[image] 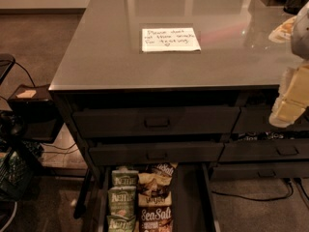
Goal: Pick brown chip bag from bottom drawer and place on counter
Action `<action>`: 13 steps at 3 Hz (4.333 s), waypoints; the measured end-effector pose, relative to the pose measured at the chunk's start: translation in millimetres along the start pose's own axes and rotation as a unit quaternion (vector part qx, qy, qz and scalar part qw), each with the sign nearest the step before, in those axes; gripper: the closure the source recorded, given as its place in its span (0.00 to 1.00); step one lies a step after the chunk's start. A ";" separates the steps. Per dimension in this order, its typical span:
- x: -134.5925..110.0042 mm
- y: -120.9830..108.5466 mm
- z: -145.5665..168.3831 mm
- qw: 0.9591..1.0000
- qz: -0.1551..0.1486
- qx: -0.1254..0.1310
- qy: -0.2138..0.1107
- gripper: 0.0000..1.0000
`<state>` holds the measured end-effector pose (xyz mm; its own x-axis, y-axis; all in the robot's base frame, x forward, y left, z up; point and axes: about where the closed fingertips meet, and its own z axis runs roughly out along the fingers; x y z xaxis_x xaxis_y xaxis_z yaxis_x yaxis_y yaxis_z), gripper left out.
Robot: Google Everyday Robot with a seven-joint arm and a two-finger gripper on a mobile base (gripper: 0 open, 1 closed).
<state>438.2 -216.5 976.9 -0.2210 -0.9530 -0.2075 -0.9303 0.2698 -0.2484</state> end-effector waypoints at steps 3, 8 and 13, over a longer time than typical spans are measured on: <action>-5.9 26.5 55.6 0.998 0.003 -0.007 -0.062 0.00; -19.7 136.2 289.4 0.990 0.007 -0.091 -0.105 0.00; 39.6 180.0 512.1 0.980 0.032 -0.108 -0.162 0.00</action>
Offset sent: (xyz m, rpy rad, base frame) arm -0.0030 0.0050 -0.0315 0.0765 -0.0242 0.0178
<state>411.9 -134.9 439.5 -0.2081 -0.8316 -0.5150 -0.9659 0.2577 -0.0258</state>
